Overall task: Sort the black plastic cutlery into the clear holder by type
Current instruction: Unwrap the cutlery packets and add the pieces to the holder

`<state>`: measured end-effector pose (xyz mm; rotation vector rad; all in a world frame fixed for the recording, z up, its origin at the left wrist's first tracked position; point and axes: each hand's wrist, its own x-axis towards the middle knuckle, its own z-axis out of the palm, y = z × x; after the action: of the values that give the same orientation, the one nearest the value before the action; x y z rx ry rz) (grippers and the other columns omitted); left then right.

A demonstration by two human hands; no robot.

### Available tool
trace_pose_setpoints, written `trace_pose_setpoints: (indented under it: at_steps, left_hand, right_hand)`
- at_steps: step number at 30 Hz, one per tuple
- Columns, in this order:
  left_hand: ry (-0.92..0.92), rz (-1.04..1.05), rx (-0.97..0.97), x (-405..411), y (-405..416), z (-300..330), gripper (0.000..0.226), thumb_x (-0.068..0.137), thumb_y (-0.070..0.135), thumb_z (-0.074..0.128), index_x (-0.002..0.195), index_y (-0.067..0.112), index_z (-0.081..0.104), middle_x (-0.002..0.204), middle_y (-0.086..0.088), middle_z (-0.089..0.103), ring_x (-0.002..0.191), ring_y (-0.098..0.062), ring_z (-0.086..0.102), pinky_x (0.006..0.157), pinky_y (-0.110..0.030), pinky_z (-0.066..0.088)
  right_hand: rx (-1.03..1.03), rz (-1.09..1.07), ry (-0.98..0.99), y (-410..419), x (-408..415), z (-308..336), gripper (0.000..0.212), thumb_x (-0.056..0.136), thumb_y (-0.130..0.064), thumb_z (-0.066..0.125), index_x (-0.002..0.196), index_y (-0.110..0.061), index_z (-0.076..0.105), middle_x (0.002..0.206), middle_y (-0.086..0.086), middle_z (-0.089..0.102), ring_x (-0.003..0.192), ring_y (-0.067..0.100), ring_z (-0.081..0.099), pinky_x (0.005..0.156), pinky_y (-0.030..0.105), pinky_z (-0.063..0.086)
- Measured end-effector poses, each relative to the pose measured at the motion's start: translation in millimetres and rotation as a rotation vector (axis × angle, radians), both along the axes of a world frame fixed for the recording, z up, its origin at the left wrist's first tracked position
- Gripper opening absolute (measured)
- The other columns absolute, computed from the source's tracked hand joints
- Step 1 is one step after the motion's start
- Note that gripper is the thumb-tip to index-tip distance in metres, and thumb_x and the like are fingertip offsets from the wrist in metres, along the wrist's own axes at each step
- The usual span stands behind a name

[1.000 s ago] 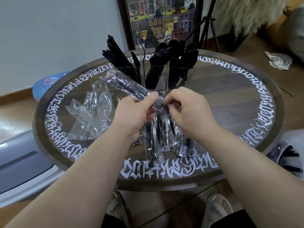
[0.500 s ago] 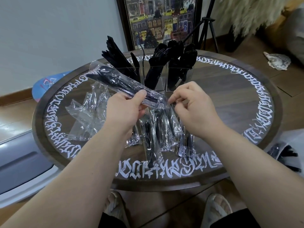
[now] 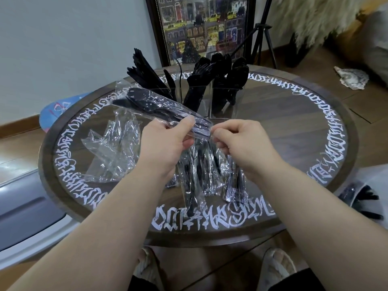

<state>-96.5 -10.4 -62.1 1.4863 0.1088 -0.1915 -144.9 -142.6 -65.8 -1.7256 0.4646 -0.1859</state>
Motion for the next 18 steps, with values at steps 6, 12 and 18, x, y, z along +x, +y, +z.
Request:
trace_pose_setpoints:
  at_steps: [6, 12, 18]
  left_hand:
    - [-0.043, -0.036, 0.035, -1.9, -4.2, -4.8, 0.023, 0.081, 0.015, 0.074, 0.087, -0.006, 0.065, 0.089, -0.017, 0.071, 0.077, -0.02, 0.068, 0.063, -0.023, 0.054]
    - [-0.007, -0.072, 0.013, -9.8, -8.6, -2.8, 0.012, 0.079, 0.012, 0.076, 0.072, 0.007, 0.067, 0.07, -0.001, 0.071, 0.071, -0.012, 0.069, 0.067, -0.026, 0.056]
    - [0.013, 0.023, 0.004, -0.5, 3.3, 6.5, 0.027, 0.084, 0.031, 0.069, 0.098, 0.01, 0.057, 0.101, -0.006, 0.07, 0.078, -0.017, 0.068, 0.065, -0.028, 0.055]
  right_hand:
    - [0.377, -0.016, 0.016, 2.7, 1.9, 1.3, 0.015, 0.094, -0.007, 0.055, 0.084, -0.01, 0.065, 0.069, 0.004, 0.061, 0.057, 0.01, 0.055, 0.053, 0.021, 0.043]
    - [0.544, -0.072, 0.037, 1.7, 2.1, 0.3, 0.01, 0.092, -0.004, 0.056, 0.087, -0.01, 0.062, 0.068, 0.005, 0.06, 0.054, 0.009, 0.051, 0.048, 0.018, 0.04]
    - [0.467, -0.164, 0.071, -10.1, 3.0, -1.7, 0.015, 0.091, -0.003, 0.056, 0.079, -0.011, 0.06, 0.068, 0.007, 0.057, 0.05, 0.009, 0.048, 0.046, 0.02, 0.038]
